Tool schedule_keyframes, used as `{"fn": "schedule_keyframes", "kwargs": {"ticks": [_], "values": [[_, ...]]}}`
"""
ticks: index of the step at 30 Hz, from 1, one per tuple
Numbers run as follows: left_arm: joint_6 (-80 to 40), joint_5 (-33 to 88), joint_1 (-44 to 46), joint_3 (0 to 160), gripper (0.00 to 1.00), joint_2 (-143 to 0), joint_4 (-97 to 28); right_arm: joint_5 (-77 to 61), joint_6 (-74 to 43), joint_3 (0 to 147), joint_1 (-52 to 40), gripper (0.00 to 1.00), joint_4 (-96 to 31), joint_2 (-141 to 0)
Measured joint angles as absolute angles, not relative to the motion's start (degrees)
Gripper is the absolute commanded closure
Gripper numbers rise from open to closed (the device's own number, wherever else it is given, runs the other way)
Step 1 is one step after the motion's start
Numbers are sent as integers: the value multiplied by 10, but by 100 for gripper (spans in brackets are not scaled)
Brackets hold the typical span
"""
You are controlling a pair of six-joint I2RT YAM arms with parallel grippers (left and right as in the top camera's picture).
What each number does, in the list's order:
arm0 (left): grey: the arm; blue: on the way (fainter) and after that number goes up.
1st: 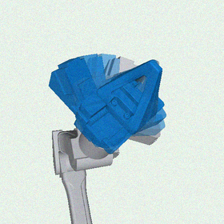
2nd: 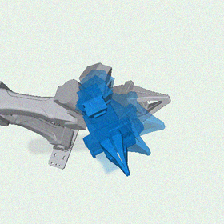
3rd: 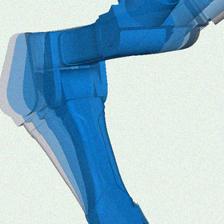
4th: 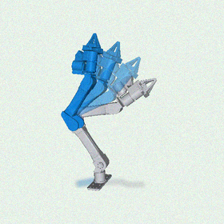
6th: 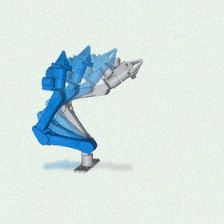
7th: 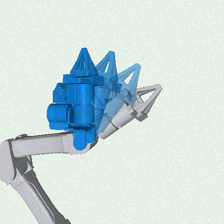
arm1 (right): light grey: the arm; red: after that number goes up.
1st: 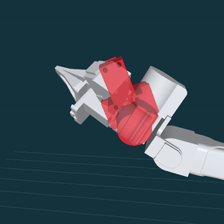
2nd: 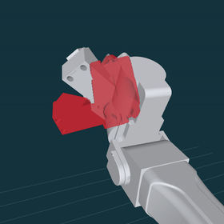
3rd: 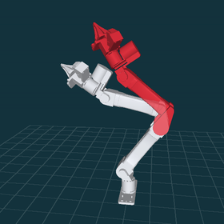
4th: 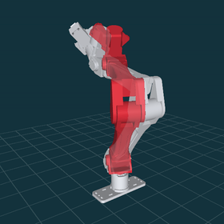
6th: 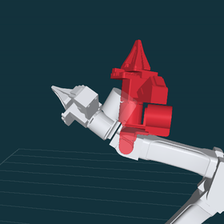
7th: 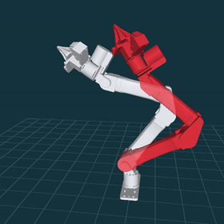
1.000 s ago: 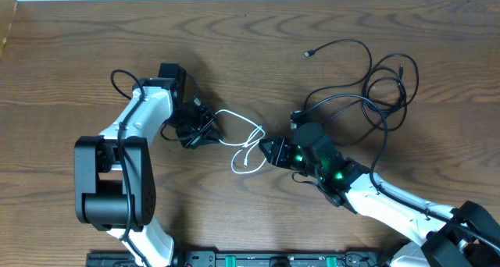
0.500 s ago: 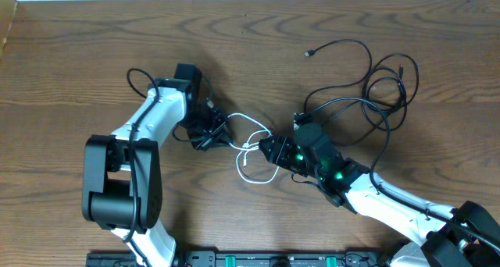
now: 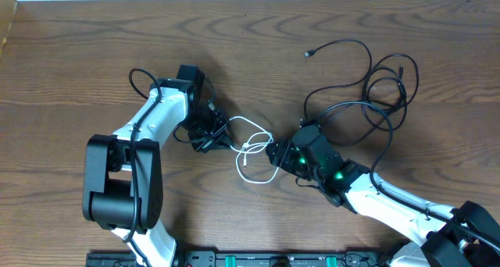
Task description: Untangle cables
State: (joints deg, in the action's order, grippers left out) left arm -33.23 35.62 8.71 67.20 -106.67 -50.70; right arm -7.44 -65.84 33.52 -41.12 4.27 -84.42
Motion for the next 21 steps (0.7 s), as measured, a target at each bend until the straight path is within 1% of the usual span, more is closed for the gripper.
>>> {"fn": "schedule_keyframes", "kwargs": {"ticks": [2, 4, 6, 8, 9, 14, 21], "values": [[-332, 356, 87, 672, 92, -1067, -519, -76, -658, 335, -411, 28, 34, -844], [-332, 356, 87, 672, 92, -1067, -531, -80, -659, 335, -410, 22, 29, -844], [-332, 356, 87, 672, 92, -1067, -547, -95, -661, 335, -404, 14, 23, -844], [-332, 356, 87, 672, 92, -1067, -563, -110, -667, 335, -397, 2, 12, -844], [-332, 356, 87, 672, 92, -1067, -568, -117, -668, 335, -395, 1, 7, -844], [-332, 356, 87, 672, 92, -1067, -592, -137, -687, 336, -389, 1, -43, -845], [-332, 356, 96, 672, 92, -1067, -595, -139, -698, 338, -389, 1, -27, -856]]}}
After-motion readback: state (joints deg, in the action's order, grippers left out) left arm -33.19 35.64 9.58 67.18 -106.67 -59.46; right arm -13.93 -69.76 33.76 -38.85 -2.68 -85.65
